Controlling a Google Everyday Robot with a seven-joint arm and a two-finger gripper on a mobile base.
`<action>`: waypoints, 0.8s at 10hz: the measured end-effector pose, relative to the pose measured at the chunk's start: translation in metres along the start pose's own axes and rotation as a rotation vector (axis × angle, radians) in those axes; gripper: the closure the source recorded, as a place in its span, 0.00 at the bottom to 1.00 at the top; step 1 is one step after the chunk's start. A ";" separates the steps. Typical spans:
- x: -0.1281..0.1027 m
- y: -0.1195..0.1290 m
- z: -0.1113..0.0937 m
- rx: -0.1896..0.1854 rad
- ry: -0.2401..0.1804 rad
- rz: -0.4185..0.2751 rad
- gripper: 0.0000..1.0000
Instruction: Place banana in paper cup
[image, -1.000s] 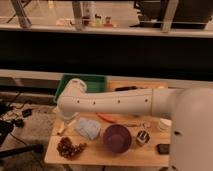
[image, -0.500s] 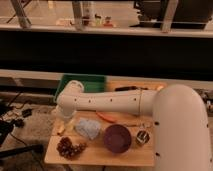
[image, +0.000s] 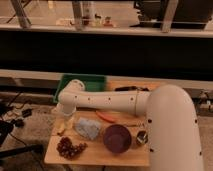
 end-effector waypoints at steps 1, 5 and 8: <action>-0.003 -0.002 0.003 -0.001 -0.005 -0.006 0.20; -0.013 -0.007 0.020 -0.011 -0.022 -0.032 0.20; -0.007 -0.009 0.033 -0.026 -0.018 -0.042 0.20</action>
